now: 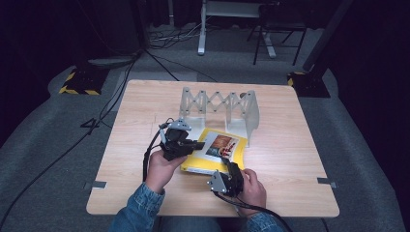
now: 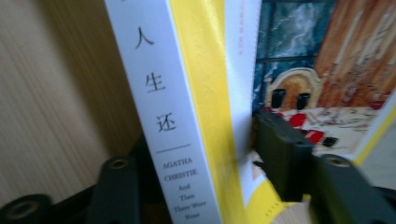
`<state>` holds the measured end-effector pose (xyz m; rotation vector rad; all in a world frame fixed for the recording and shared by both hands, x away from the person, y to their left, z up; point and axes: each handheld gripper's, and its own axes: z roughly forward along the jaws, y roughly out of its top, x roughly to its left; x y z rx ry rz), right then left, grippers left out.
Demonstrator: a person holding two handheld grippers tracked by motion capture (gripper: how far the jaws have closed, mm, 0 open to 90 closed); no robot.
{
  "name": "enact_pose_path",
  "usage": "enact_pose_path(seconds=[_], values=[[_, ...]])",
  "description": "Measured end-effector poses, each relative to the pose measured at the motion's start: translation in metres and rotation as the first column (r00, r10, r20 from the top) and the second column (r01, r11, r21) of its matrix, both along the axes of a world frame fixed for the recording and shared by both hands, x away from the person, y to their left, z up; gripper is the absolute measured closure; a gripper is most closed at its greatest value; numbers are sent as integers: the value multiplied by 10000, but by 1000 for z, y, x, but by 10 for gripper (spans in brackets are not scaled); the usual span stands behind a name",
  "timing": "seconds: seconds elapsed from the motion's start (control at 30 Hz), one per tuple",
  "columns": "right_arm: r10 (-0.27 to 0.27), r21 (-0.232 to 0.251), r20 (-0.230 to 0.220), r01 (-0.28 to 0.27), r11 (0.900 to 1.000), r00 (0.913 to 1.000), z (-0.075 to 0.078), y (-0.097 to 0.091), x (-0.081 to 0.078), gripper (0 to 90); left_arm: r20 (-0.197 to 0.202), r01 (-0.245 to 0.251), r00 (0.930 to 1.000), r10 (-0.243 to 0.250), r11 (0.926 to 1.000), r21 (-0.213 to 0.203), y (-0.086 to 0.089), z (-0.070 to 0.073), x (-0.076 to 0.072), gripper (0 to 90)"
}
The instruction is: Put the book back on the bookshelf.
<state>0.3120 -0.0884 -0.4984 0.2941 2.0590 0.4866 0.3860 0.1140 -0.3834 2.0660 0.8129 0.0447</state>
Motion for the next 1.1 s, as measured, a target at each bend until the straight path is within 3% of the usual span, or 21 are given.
enact_pose_path(seconds=[0.13,0.27,0.3,0.33,0.43,0.53,0.57,0.6,0.63,0.67,0.73,0.87,0.9,0.93,0.97,1.0,1.03,1.07,1.1], values=[[9,-707,304,13,9975,9995,-2,6,-6,690,-225,-310,9993,315,9993,202,3,-6,4,882],[-22,-1076,449,70,9942,9990,-3,8,-8,718,-352,-609,9975,620,9977,306,5,-8,5,827],[-21,-1169,559,86,9931,9984,-2,9,-12,733,-524,-747,9957,758,9969,237,9,-9,8,727],[-21,-1169,559,86,9931,9984,-2,9,-12,733,-524,-747,9957,758,9969,237,9,-9,8,687],[89,-1186,650,-11,9929,9978,2,9,-18,747,-991,-995,9902,985,9950,-56,23,-13,12,562],[91,-1148,647,-17,9934,9979,4,8,-20,750,-1131,-1228,9866,1175,9916,-408,33,-12,13,556],[76,-1076,632,-8,9942,9980,7,6,-22,753,-1132,-1366,9851,1293,9889,-589,38,-12,13,539],[44,-1010,576,14,9949,9983,8,6,-23,756,-1074,-1583,9833,1468,9815,-1078,48,-9,11,539],[44,-1010,576,14,9949,9983,8,6,-23,756,-1074,-1583,9833,1468,9815,-1078,48,-9,11,538],[33,-823,510,9,9966,9987,12,4,-24,758,-939,-1834,9808,1709,9720,-1472,58,-7,9,538],[27,-712,462,6,9975,9989,14,3,-25,758,-917,-1924,9795,1794,9679,-1617,62,-6,8,538],[-117,359,134,112,9993,9998,28,-4,-26,759,-910,-2211,9743,2058,9508,-2170,75,-7,5,545],[-117,359,134,112,9993,9998,28,-4,-26,759,-913,-2230,9740,2072,9482,-2265,78,-7,4,545],[-168,766,-5,168,9969,9999,31,-7,-26,760,-932,-2253,9735,2089,9463,-2320,80,-7,4,546],[-200,1520,-249,236,9881,9995,40,-13,-25,760,-916,-2253,9736,2092,9456,-2347,81,-8,4,548],[-200,1520,-249,236,9881,9995,40,-13,-25,760,-924,-2272,9731,2110,9448,-2360,83,-8,4,548],[-212,2262,-477,315,9736,9986,49,-19,-25,760,-968,-2291,9725,2117,9440,-2375,84,-9,3,547],[-212,2262,-477,315,9736,9986,49,-19,-25,760,-1005,-2285,9725,2101,9439,-2385,85,-10,4,547],[-210,2586,-586,355,9653,9981,53,-22,-25,760,-1031,-2316,9717,2126,9432,-2383,86,-11,4,547]])
